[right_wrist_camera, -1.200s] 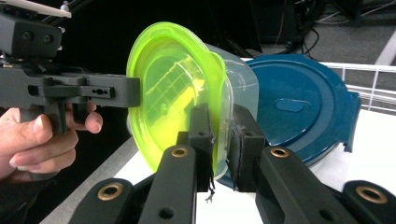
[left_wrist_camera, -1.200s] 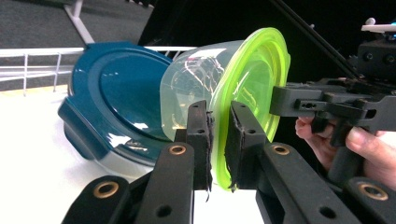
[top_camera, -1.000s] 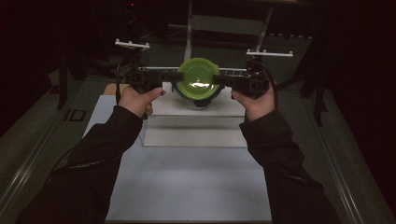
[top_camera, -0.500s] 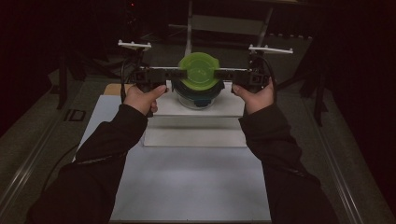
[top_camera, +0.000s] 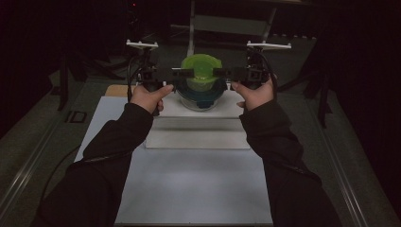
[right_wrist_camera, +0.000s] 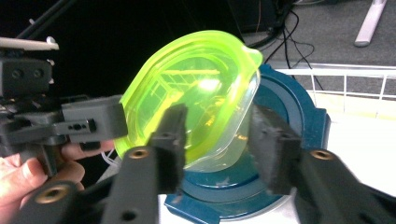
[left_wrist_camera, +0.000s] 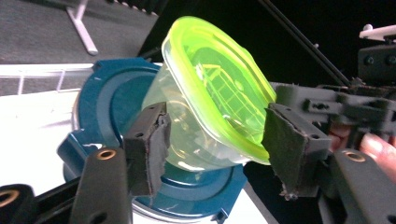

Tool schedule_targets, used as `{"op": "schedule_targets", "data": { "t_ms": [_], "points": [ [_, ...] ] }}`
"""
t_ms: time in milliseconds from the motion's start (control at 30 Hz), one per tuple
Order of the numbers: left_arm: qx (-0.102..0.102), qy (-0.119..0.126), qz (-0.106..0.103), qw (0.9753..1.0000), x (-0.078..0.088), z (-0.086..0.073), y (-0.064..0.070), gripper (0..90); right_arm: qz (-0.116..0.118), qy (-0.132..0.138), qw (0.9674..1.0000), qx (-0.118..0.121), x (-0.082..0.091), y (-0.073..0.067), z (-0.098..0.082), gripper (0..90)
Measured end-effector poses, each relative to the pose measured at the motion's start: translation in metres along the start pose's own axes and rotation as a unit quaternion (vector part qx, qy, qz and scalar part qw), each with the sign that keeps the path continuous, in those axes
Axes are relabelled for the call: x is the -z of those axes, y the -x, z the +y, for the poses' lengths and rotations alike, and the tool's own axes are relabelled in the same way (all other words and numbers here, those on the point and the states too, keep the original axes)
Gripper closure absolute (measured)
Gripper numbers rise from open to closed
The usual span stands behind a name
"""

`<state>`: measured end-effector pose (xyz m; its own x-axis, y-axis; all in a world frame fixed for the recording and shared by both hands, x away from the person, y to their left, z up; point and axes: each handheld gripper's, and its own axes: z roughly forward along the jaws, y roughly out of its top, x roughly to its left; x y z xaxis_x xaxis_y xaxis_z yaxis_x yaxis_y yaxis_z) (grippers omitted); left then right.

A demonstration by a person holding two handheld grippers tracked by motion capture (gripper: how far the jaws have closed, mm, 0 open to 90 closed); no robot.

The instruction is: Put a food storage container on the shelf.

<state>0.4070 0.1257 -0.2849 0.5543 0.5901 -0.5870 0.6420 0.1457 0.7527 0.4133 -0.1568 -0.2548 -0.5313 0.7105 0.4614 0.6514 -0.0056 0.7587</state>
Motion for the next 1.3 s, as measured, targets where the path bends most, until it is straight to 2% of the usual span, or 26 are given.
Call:
{"op": "schedule_targets", "data": {
  "t_ms": [67,200,300,433,500,667,733,800,900,1033,1067,1133,1300],
  "points": [
    [0.004,0.000,0.000,1.0000,0.000,0.000,-0.001,39.3,0.002,-0.001,1.0000,-0.002,-0.001,0.000,0.000,51.9],
    [0.007,0.002,-0.001,1.0000,0.002,0.000,-0.003,37.2,-0.003,0.007,0.9999,0.013,0.000,0.000,0.001,44.1],
    [0.008,0.011,0.000,0.9999,0.005,0.001,-0.003,36.6,-0.003,0.006,0.9999,0.013,0.001,-0.001,0.001,43.2],
    [0.001,0.019,-0.014,0.9997,0.007,0.002,-0.003,30.5,-0.001,0.015,0.9997,0.022,0.004,-0.002,0.003,37.3],
    [-0.010,0.026,-0.009,0.9996,0.009,0.001,-0.002,28.7,-0.001,0.015,0.9995,0.027,0.004,-0.003,0.004,33.7],
    [-0.029,0.036,-0.025,0.9986,0.012,-0.001,-0.001,20.6,0.011,0.012,0.9991,0.039,0.006,-0.006,0.003,26.0],
    [-0.042,0.035,-0.029,0.9981,0.014,-0.002,0.001,14.7,0.019,0.009,0.9986,0.048,0.007,-0.007,0.001,22.4],
    [-0.049,0.033,-0.035,0.9977,0.015,-0.003,0.003,13.1,0.025,0.008,0.9984,0.050,0.008,-0.007,0.000,20.1],
    [-0.064,0.024,-0.036,0.9970,0.017,-0.005,0.006,0.0,0.030,0.006,0.9978,0.058,0.009,-0.008,-0.002,17.6],
    [-0.083,0.023,-0.035,0.9956,0.019,-0.010,0.011,0.0,0.025,0.005,0.9975,0.066,0.011,-0.007,-0.007,17.7],
    [-0.100,0.027,-0.032,0.9941,0.021,-0.014,0.014,0.0,0.027,0.006,0.9975,0.064,0.011,-0.007,-0.008,17.7],
    [-0.104,0.027,-0.031,0.9938,0.022,-0.016,0.015,0.0,0.029,0.003,0.9973,0.067,0.012,-0.007,-0.013,17.8],
    [-0.128,0.024,-0.023,0.9912,0.026,-0.026,0.019,0.0,0.033,0.000,0.9968,0.074,0.016,-0.005,-0.024,17.8]
  ]
}}
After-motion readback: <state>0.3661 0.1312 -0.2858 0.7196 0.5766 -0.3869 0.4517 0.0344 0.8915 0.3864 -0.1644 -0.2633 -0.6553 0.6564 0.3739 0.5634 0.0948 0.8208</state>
